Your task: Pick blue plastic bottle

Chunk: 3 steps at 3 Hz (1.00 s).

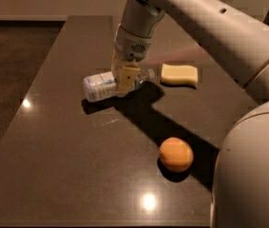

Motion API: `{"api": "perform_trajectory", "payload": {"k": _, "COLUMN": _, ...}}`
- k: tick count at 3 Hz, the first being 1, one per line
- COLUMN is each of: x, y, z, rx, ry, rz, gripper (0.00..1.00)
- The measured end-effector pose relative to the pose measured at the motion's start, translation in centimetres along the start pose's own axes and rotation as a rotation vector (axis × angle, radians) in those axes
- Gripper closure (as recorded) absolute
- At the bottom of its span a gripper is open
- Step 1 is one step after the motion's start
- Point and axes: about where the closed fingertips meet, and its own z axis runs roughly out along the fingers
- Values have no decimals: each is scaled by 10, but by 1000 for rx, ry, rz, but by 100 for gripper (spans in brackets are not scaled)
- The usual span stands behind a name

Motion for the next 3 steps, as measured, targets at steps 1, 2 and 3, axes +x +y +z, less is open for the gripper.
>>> {"api": "perform_trajectory", "payload": {"k": 1, "x": -15, "y": 1, "z": -33, "rx": 33, "ry": -62, "rz": -23, "gripper": 88}}
{"api": "perform_trajectory", "payload": {"k": 2, "x": -39, "y": 9, "z": -69, "rx": 65, "ry": -123, "rz": -77, "gripper": 100}}
{"api": "perform_trajectory", "payload": {"k": 3, "x": -53, "y": 18, "z": -92, "rx": 80, "ry": -158, "rz": -108, "gripper": 100}}
